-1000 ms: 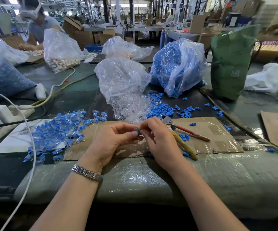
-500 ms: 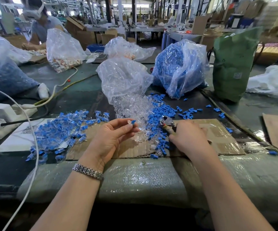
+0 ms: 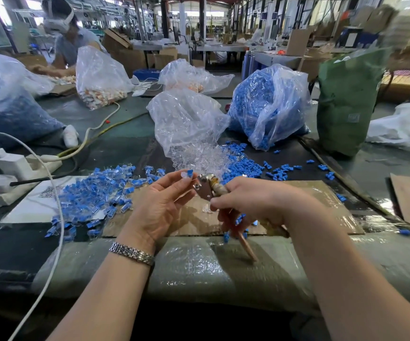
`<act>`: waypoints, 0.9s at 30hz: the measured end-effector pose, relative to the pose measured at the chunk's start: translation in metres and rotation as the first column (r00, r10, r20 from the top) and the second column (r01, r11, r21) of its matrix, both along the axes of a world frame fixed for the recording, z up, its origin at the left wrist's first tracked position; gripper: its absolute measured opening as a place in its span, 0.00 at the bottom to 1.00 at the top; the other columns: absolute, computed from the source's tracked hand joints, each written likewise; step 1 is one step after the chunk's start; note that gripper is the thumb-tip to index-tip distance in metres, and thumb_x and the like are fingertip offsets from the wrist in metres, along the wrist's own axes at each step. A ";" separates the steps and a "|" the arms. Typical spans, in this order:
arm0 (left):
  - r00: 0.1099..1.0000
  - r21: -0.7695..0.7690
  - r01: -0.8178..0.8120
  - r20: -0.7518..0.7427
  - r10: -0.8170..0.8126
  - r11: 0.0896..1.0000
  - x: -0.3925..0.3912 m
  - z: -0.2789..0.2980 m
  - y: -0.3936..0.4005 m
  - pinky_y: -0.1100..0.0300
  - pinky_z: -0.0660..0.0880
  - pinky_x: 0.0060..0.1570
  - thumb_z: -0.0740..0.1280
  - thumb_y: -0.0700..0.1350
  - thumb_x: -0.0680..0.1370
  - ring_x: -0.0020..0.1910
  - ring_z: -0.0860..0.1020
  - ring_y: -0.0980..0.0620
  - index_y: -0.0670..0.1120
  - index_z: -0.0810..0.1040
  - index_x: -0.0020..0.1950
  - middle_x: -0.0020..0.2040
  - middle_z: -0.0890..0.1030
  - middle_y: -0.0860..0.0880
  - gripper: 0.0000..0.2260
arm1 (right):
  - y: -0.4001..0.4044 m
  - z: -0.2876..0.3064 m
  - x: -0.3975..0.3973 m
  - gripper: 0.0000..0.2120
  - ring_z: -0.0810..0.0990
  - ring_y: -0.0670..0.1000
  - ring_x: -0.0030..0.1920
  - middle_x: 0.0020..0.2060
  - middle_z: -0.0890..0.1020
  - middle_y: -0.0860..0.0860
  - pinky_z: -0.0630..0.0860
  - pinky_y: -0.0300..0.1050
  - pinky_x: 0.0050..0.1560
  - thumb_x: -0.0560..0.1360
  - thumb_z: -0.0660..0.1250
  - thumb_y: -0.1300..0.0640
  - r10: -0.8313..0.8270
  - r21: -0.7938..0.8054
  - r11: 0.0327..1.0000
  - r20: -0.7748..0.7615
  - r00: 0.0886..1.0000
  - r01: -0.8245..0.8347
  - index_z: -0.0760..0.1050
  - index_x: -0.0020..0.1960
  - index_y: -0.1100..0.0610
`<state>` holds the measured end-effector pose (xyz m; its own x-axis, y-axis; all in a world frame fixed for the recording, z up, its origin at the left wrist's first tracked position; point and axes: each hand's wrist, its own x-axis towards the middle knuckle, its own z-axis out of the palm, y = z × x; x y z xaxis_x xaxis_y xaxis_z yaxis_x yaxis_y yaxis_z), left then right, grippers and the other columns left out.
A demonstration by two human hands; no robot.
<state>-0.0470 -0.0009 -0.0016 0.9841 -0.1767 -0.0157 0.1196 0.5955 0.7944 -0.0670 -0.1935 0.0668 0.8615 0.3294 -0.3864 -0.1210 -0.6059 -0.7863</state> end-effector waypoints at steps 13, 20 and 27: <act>0.998 0.104 -0.034 0.052 0.029 0.994 -0.002 -0.002 -0.005 0.59 0.82 0.46 0.71 0.35 0.70 0.48 0.86 0.47 0.38 0.82 0.52 0.48 0.87 0.41 0.12 | 0.017 -0.014 -0.005 0.18 0.80 0.49 0.29 0.32 0.79 0.52 0.82 0.45 0.33 0.83 0.61 0.46 -0.046 -0.029 0.998 0.123 0.991 0.050 0.75 0.43 0.59; 0.996 0.192 -0.074 0.068 0.062 0.979 -0.003 -0.004 -0.005 0.60 0.83 0.44 0.72 0.37 0.70 0.49 0.86 0.46 0.41 0.86 0.50 0.50 0.87 0.40 0.10 | 0.024 -0.023 -0.009 0.22 0.78 0.53 0.30 0.30 0.77 0.52 0.82 0.56 0.45 0.82 0.60 0.42 -0.083 -0.094 0.990 0.211 0.974 0.105 0.72 0.39 0.56; 0.797 0.606 -0.592 0.347 0.494 0.530 0.003 -0.011 0.008 0.57 0.81 0.55 0.71 0.38 0.78 0.51 0.83 0.53 0.50 0.83 0.51 0.51 0.85 0.50 0.07 | -0.002 -0.008 -0.005 0.21 0.81 0.53 0.35 0.36 0.81 0.54 0.84 0.55 0.47 0.81 0.62 0.41 -0.171 -0.067 0.981 0.147 0.974 0.183 0.75 0.45 0.60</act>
<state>-0.0437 0.0070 -0.0129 0.8875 0.4034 0.2228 -0.1654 -0.1724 0.9710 -0.0725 -0.1954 0.0592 0.9508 0.1400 -0.2764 -0.1238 -0.6459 -0.7533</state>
